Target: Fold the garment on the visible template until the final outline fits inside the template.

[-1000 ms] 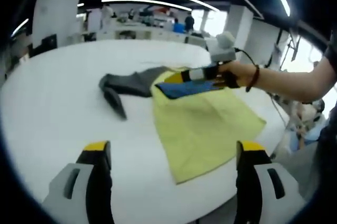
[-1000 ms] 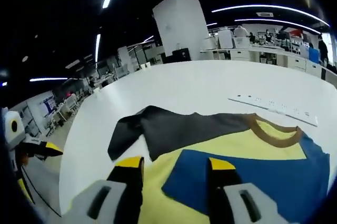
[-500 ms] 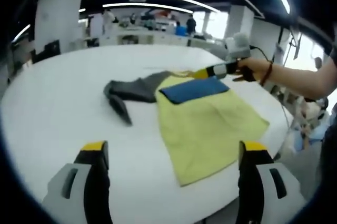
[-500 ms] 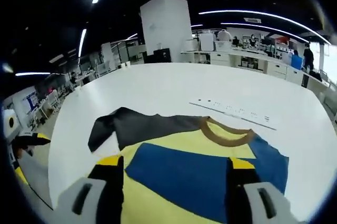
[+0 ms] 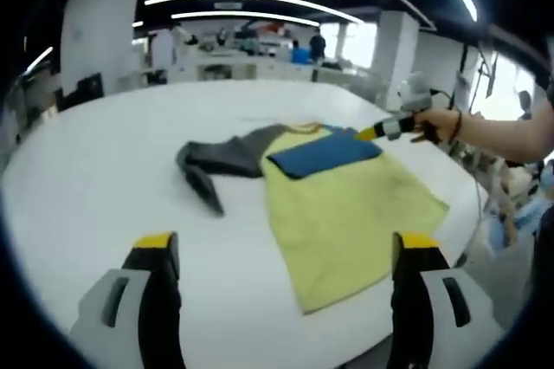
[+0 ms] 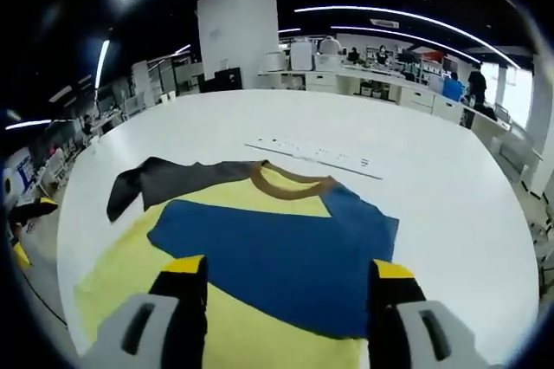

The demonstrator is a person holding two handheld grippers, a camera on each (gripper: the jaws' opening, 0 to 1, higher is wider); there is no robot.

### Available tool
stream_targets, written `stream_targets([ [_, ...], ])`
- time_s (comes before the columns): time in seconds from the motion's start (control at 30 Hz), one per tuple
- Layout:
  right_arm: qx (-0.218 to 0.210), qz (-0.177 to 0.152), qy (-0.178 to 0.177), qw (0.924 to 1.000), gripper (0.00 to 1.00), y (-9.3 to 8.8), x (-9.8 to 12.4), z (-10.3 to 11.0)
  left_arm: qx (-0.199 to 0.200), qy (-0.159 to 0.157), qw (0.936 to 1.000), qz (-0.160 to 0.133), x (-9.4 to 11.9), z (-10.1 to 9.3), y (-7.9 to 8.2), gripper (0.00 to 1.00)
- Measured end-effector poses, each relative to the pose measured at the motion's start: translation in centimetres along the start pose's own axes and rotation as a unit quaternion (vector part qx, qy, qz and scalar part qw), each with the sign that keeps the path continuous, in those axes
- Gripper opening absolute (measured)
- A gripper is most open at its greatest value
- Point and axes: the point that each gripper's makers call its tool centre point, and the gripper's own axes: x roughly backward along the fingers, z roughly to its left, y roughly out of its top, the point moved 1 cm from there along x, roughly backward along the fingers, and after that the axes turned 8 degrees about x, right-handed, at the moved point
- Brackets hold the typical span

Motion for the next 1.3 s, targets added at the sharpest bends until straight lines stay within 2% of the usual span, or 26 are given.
stream_targets([
  [0.13, -0.007, 0.009, -0.021, 0.9997, 0.72, -1.1, 0.7, -1.7, 0.003, 0.0, 1.0, -0.002, -0.1, 0.1, 0.0, 0.97],
  [0.3, -0.015, 0.028, -0.042, 0.9986, 0.62, -3.1, 1.1, -3.1, 0.002, 0.0, 1.0, 0.003, -0.2, -0.1, -0.3, 0.97],
  [0.43, -0.064, 0.032, -0.05, 0.9962, 0.49, -4.6, 0.7, -4.4, 0.002, 0.001, 1.0, 0.007, -0.1, -0.4, -0.6, 0.97],
  [0.57, -0.069, 0.038, -0.063, 0.9949, 0.37, -5.4, 0.6, -4.5, -0.011, 0.011, 0.9998, 0.015, 0.0, -0.4, -0.9, 0.96],
  [0.63, -0.072, 0.042, -0.068, 0.9942, 0.32, -6.0, -0.1, -5.4, -0.009, 0.011, 0.9998, 0.014, 0.1, -0.3, -1.0, 0.96],
  [0.7, -0.08, 0.042, -0.068, 0.9936, 0.29, -6.1, 0.3, -4.5, -0.007, 0.008, 0.9998, 0.016, 0.0, -0.4, -1.2, 0.96],
  [0.8, -0.092, 0.046, -0.074, 0.9919, 0.24, -6.6, -0.3, -5.0, -0.015, 0.007, 0.9996, 0.025, -0.1, -0.4, -1.5, 0.96],
  [0.83, -0.088, 0.042, -0.075, 0.9924, 0.22, -6.5, -0.7, -5.3, -0.015, 0.008, 0.9995, 0.025, -0.1, -0.4, -1.5, 0.96],
  [0.9, -0.085, 0.044, -0.078, 0.9923, 0.2, -6.3, -0.3, -4.5, -0.012, 0.008, 0.9997, 0.021, -0.1, -0.4, -1.3, 0.95],
  [1.1, -0.083, 0.057, -0.095, 0.9904, 0.12, -6.8, 0.2, -4.0, -0.007, 0.009, 0.9998, 0.017, -0.2, -0.1, -1.1, 0.95],
  [1.23, -0.099, 0.053, -0.1, 0.9886, 0.05, -6.7, 0.2, -3.6, -0.006, 0.009, 0.9998, 0.019, -0.1, 0.0, -1.2, 0.95],
  [1.3, -0.096, 0.055, -0.106, 0.9882, 0.03, -6.8, -0.5, -4.4, -0.003, 0.009, 0.9998, 0.019, -0.1, 0.0, -1.2, 0.94],
])
